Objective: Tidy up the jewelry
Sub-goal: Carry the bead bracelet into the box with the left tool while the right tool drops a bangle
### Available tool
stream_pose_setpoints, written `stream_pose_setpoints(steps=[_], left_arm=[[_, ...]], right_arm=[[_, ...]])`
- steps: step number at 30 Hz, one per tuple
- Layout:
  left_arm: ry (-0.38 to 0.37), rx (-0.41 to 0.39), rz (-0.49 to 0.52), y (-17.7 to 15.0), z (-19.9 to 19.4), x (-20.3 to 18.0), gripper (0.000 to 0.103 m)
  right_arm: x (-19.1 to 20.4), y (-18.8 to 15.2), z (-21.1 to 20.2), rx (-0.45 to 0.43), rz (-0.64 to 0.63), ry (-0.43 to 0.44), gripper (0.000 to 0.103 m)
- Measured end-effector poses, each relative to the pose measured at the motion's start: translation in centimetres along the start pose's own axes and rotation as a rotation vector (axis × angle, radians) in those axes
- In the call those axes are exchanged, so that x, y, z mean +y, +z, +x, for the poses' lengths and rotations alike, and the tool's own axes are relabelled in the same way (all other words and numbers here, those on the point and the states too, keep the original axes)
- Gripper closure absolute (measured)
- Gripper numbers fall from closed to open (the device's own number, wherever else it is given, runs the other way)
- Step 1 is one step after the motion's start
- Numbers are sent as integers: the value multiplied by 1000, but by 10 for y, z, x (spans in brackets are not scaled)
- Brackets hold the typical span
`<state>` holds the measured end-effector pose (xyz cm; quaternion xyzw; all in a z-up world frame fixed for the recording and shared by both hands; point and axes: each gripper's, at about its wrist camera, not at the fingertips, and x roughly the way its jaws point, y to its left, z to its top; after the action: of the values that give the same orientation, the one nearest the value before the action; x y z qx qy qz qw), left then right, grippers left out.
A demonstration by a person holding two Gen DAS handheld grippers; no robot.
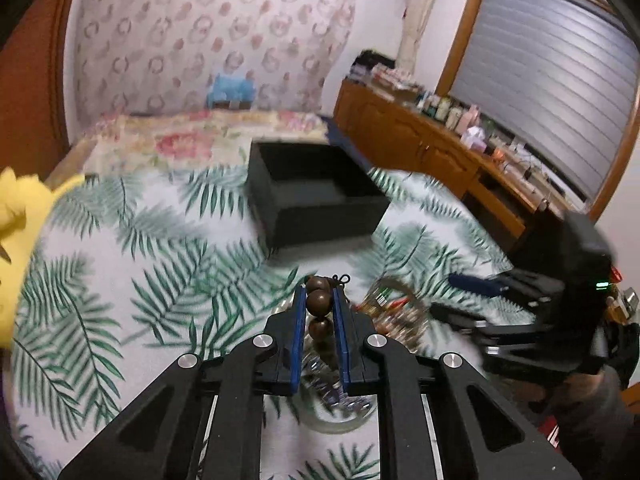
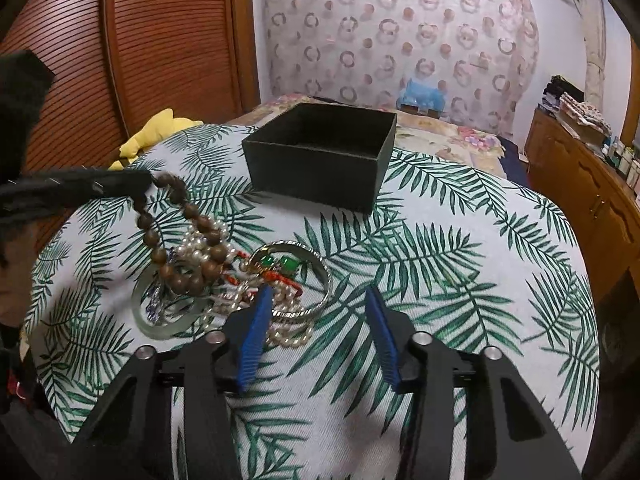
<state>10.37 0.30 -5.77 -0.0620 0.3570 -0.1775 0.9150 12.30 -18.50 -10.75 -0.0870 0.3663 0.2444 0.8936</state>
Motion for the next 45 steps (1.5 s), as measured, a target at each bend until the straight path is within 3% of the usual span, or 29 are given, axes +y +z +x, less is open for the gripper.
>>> stream_pose_setpoints(steps=[8,17,35,45], left_arm=[[-5,-70,54,21,-23,-19,91],[24,-96,83,32,-24,-21,91],[30,-121,130,87,-1,-26,91],[43,-118,131,123,24,-19,91]], right_arm=[[-14,12,25,68,2,29,81],[-13,13,33,106,-23,84,99],[-35,63,2,-47,-65,64,99],[-48,107,22,-93,-71,72,99]])
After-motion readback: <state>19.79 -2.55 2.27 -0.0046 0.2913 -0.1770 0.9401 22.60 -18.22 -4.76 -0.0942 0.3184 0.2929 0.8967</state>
